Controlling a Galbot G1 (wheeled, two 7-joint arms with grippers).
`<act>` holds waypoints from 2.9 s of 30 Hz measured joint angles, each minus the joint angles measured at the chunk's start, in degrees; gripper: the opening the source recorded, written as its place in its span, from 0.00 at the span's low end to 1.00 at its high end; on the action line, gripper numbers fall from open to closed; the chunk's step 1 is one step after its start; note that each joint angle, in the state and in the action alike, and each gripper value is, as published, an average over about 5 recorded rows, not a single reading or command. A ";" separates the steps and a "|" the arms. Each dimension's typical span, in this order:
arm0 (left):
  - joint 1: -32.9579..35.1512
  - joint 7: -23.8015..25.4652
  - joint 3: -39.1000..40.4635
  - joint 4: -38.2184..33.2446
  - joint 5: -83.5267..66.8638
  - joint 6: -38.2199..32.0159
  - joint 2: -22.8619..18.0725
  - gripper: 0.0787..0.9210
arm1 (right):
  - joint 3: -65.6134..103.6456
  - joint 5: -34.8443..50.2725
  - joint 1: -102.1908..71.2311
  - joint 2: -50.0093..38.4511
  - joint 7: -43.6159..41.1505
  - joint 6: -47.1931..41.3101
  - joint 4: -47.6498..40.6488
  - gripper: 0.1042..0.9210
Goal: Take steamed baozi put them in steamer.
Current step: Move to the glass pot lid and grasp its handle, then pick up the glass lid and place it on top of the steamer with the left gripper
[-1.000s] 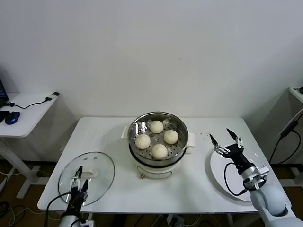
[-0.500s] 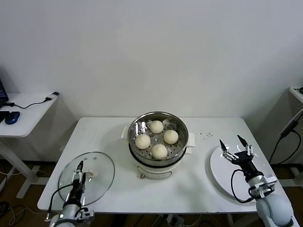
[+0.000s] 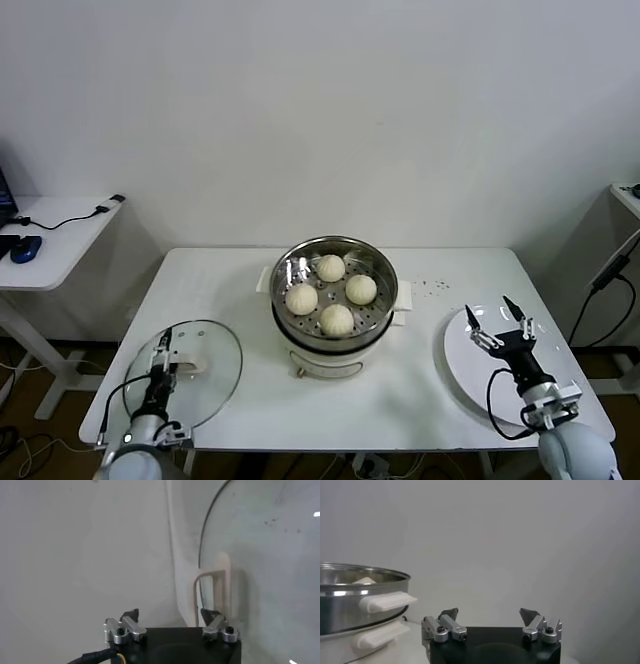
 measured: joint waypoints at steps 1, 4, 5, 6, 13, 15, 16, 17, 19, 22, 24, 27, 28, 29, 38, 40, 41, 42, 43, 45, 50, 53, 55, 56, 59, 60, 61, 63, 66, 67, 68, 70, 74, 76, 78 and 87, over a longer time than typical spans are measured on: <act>-0.14 -0.05 0.05 0.23 -0.34 -0.13 0.11 0.77 | 0.05 -0.19 -0.01 0.19 -0.07 0.06 -0.09 0.88; -0.44 -0.13 0.20 0.71 -1.30 -0.54 0.29 0.66 | 0.25 -0.65 -0.11 0.69 -0.31 0.24 -0.34 0.88; -0.52 -0.13 0.23 0.83 -1.57 -0.68 0.33 0.63 | 0.34 -0.76 -0.16 0.82 -0.37 0.28 -0.42 0.88; -0.60 -0.10 0.28 0.93 -1.82 -0.82 0.36 0.59 | 0.43 -0.87 -0.20 0.94 -0.44 0.33 -0.50 0.88; -1.08 0.06 0.68 1.43 -3.19 -1.72 0.45 0.35 | 1.11 -1.34 -0.40 1.68 -0.81 0.58 -0.86 0.88; -1.05 0.06 0.71 1.40 -3.58 -1.87 0.47 0.28 | 1.26 -1.44 -0.45 1.83 -0.90 0.61 -0.91 0.88; -1.01 0.07 0.72 1.34 -3.78 -1.93 0.50 0.25 | 1.33 -1.48 -0.46 1.89 -0.94 0.62 -0.93 0.88; -0.95 0.08 0.72 1.26 -3.96 -1.98 0.55 0.22 | 1.40 -1.51 -0.47 1.94 -0.96 0.62 -0.96 0.88; -0.77 0.16 0.76 0.94 -4.40 -2.01 0.71 0.15 | 1.55 -1.57 -0.44 2.04 -1.00 0.63 -1.04 0.88; -0.27 0.46 0.95 -0.05 -5.20 -1.86 1.04 0.09 | 1.76 -1.62 -0.38 2.13 -1.02 0.64 -1.17 0.88; 0.23 0.78 1.15 -1.15 -5.84 -1.55 1.36 0.08 | 1.89 -1.65 -0.32 2.12 -1.03 0.65 -1.29 0.88; 1.24 1.36 1.42 -3.47 -6.86 -0.78 1.98 0.08 | 2.14 -1.69 -0.14 2.05 -1.05 0.66 -1.54 0.88; 1.63 1.58 1.51 -4.41 -7.21 -0.45 2.21 0.08 | 2.21 -1.72 -0.05 2.01 -1.05 0.67 -1.63 0.88; 2.06 1.83 1.60 -5.47 -7.56 -0.04 2.46 0.08 | 2.26 -1.76 0.04 1.95 -1.05 0.67 -1.74 0.88; 6.11 4.45 3.01 -17.37 -10.28 7.80 6.60 0.08 | 1.87 -2.08 1.06 0.77 -0.73 0.59 -2.78 0.88; 6.47 5.50 3.56 -20.33 -11.06 10.68 8.07 0.08 | 1.71 -2.19 1.33 0.47 -0.61 0.57 -3.05 0.88; 6.55 6.12 3.89 -21.83 -11.47 12.27 8.88 0.08 | 1.65 -2.24 1.45 0.34 -0.55 0.55 -3.15 0.88; 6.56 6.77 4.26 -23.26 -11.82 13.91 9.71 0.08 | 1.59 -2.28 1.55 0.22 -0.50 0.53 -3.23 0.88; 6.46 7.48 4.71 -24.63 -12.11 15.65 10.59 0.08 | 1.53 -2.31 1.65 0.10 -0.47 0.49 -3.31 0.88; 5.95 8.96 5.78 -27.05 -12.44 19.14 12.33 0.08 | 1.41 -2.35 1.84 -0.08 -0.44 0.41 -3.47 0.88; 2.30 13.96 10.14 -31.43 -11.75 27.57 16.00 0.08 | 1.02 -2.65 2.53 -0.41 -0.33 0.34 -4.21 0.88; -0.92 17.89 13.89 -32.97 -10.34 31.74 16.83 0.08 | 0.75 -2.90 3.04 -0.51 -0.08 0.34 -4.64 0.88; -3.34 20.71 16.72 -33.66 -9.02 34.04 16.75 0.08 | 0.66 -3.08 3.34 -0.48 0.06 0.35 -4.89 0.88; -4.58 22.10 18.15 -33.89 -8.26 35.01 16.53 0.08 | 0.64 -3.18 3.45 -0.45 0.10 0.36 -5.02 0.88; -8.47 25.93 22.63 -34.13 -5.56 37.52 15.13 0.08 | 0.74 -3.43 3.60 -0.26 0.18 0.42 -5.36 0.88; -9.80 26.98 24.14 -33.99 -4.59 38.29 14.47 0.08 | 0.81 -3.49 3.61 -0.20 0.20 0.43 -5.43 0.88; -11.12 27.90 25.66 -33.78 -3.64 39.02 13.76 0.08 | 0.89 -3.55 3.60 -0.15 0.22 0.45 -5.48 0.88; -13.70 29.40 28.62 -33.09 -1.84 40.32 12.20 0.08 | 1.05 -3.70 3.55 -0.07 0.27 0.49 -5.55 0.88; -17.29 30.99 32.81 -31.51 0.42 41.77 9.54 0.08 | 1.38 -3.97 3.39 0.15 0.32 0.58 -5.60 0.88; -18.36 31.34 34.07 -30.85 1.03 42.15 8.61 0.08 | 1.51 -4.06 3.31 0.24 0.32 0.62 -5.63 0.88; -19.41 31.61 35.31 -30.10 1.58 42.50 7.64 0.08 | 1.67 -4.15 3.21 0.34 0.33 0.67 -5.67 0.88; -21.29 31.97 37.60 -28.52 2.47 43.11 5.69 0.08 | 1.99 -4.33 3.05 0.52 0.33 0.78 -5.80 0.88; -24.22 32.18 41.49 -25.17 3.86 43.56 1.94 0.08 | 2.56 -4.62 2.95 0.86 0.33 1.00 -6.10 0.88; -25.16 32.18 43.11 -23.44 4.37 43.56 0.31 0.08 | 2.72 -4.79 2.95 1.03 0.33 1.06 -6.18 0.88; -25.84 32.12 44.50 -21.78 4.71 43.57 -1.09 0.08 | 2.81 -4.97 2.95 1.20 0.33 1.10 -6.24 0.88; -28.39 30.47 48.31 -15.55 5.41 43.55 -5.89 0.08 | 2.99 -5.48 3.09 1.83 0.31 1.37 -6.83 0.88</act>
